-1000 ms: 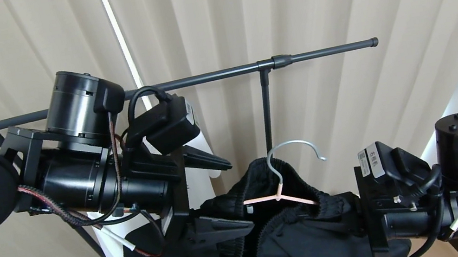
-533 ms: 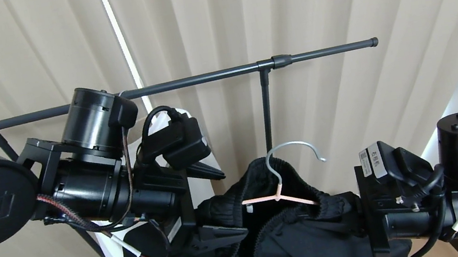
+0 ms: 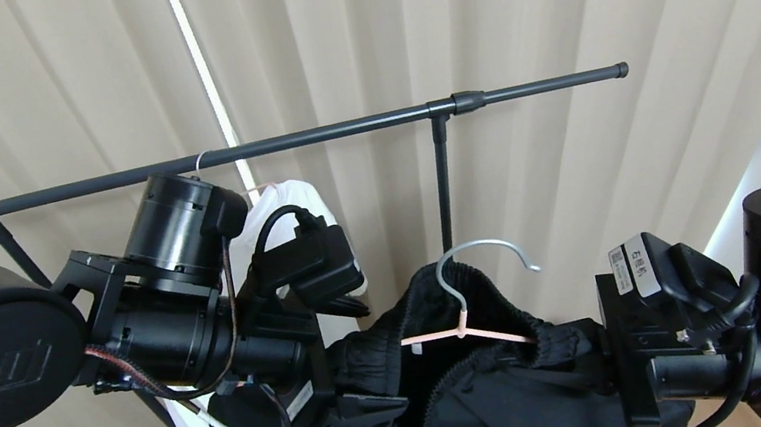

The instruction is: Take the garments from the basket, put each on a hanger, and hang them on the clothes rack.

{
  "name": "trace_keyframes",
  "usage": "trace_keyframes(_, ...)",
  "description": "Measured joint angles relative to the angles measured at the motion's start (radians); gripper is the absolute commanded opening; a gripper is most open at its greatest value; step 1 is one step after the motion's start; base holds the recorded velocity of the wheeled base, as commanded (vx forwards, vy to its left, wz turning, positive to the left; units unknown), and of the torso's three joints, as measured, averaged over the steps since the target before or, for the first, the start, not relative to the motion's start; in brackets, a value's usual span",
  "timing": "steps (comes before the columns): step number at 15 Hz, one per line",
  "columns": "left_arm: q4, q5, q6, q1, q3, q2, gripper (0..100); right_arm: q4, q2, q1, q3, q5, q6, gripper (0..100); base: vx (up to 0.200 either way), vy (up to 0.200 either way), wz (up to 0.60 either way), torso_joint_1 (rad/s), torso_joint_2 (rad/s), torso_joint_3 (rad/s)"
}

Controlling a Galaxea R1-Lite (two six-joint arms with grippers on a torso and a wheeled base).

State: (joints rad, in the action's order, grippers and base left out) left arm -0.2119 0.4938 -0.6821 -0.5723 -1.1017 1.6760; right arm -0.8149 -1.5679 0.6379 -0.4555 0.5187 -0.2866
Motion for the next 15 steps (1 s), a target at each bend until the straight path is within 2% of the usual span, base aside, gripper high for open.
trace_keyframes(3, 0.016, 0.0, 0.0, -0.002, 0.009, 0.0, 100, 0.0, 0.0, 0.001, 0.0, 0.0, 0.0, 0, 0.0, 0.0, 0.0, 0.0, 0.0, 0.0)
trace_keyframes(4, 0.017, 0.0, 0.0, -0.002, 0.01, 0.0, 0, 0.0, 0.001, 0.001, 0.0, 0.0, 0.001, 0, 0.0, 0.0, 0.0, 0.0, 0.0, 0.0)
trace_keyframes(13, 0.016, -0.005, 0.0, 0.0, 0.031, -0.037, 0, -0.004, -0.001, -0.004, -0.011, 0.001, 0.003, 0, 0.0, 0.0, 0.0, 0.0, 0.0, 0.0)
trace_keyframes(15, 0.017, -0.055, 0.003, 0.0, 0.039, -0.055, 0, -0.002, -0.002, -0.008, -0.012, 0.0, 0.003, 0, 0.0, 0.0, 0.0, 0.0, 0.0, 0.0)
